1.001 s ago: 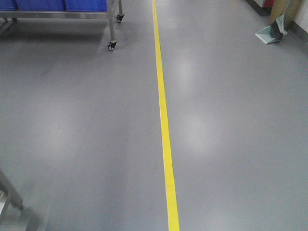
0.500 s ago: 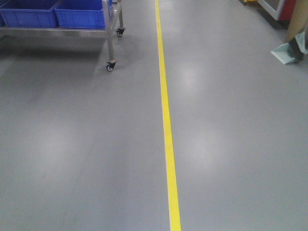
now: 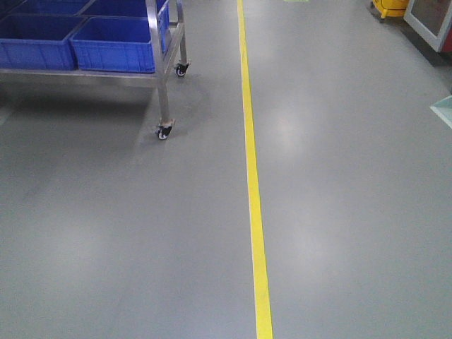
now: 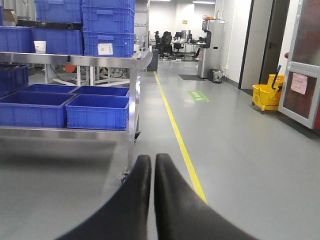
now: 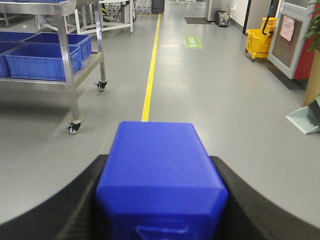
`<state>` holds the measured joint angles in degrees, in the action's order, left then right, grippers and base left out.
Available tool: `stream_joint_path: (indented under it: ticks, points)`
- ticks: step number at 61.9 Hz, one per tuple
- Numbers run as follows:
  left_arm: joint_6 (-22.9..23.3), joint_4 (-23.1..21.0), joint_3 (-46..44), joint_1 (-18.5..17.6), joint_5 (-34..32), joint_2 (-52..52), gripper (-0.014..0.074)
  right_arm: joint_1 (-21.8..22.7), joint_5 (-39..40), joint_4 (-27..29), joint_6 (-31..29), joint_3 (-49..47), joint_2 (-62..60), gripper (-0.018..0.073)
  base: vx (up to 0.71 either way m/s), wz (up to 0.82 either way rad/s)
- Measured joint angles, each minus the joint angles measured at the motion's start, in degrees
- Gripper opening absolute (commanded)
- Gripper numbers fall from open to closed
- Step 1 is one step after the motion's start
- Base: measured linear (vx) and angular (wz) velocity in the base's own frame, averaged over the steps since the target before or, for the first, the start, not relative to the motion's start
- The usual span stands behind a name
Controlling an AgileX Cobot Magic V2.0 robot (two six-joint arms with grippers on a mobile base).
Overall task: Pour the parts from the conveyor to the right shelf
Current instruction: 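Drive along the yellow floor line toward the shelves of blue bins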
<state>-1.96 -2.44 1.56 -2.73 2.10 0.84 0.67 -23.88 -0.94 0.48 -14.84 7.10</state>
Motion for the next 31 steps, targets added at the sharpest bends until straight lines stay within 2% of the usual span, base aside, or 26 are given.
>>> stream_joint_path:
  ticks: [31]
  points:
    - [0.0, 0.0, 0.0, 0.0, 0.0, 0.0, -0.0006, 0.0, 0.0, 0.0, 0.0, 0.0, 0.0, -0.0005, 0.73, 0.03]
